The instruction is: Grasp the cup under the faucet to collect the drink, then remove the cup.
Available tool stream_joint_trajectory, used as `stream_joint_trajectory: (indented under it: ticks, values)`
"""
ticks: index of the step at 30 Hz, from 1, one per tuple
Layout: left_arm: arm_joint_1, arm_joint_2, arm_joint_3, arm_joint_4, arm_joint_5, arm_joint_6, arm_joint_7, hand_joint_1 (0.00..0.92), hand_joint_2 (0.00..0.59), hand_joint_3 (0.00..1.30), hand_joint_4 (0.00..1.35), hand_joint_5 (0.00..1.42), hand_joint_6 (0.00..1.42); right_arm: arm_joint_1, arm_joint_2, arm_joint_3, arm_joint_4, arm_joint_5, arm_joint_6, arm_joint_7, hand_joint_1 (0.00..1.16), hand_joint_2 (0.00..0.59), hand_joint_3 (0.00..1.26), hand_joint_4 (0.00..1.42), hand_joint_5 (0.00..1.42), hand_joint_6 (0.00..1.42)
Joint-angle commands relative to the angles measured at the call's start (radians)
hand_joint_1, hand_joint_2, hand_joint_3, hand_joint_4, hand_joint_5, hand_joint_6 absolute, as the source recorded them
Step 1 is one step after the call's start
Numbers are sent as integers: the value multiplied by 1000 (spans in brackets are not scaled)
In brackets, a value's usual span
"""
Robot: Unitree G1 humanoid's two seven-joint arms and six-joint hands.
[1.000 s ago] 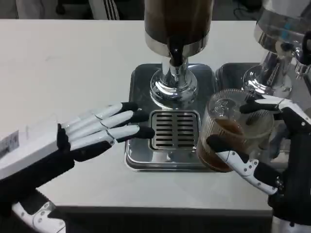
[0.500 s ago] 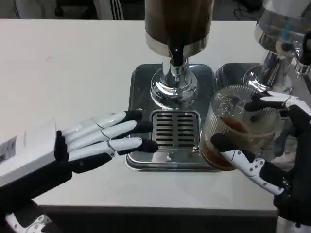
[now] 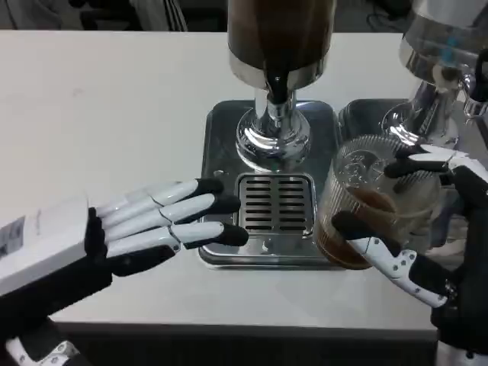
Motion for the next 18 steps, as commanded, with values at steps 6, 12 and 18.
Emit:
stream_joint_trajectory:
  ticks: [6,12,18]
  values:
    - [-4,28,-9,-5,-10,4,-1,0,49,164,0,0,74,-8,7,-16,-39,15,-38,-6,968,112,775,929,1088,1418]
    - [-5,27,-8,-4,-10,9,-1,0,49,164,0,0,74,-7,9,-17,-41,11,-34,-3,973,114,783,929,1088,1418]
    - [-5,28,-7,-3,-14,13,-2,0,49,165,0,0,74,-5,12,-18,-42,14,-33,2,976,114,789,929,1088,1418]
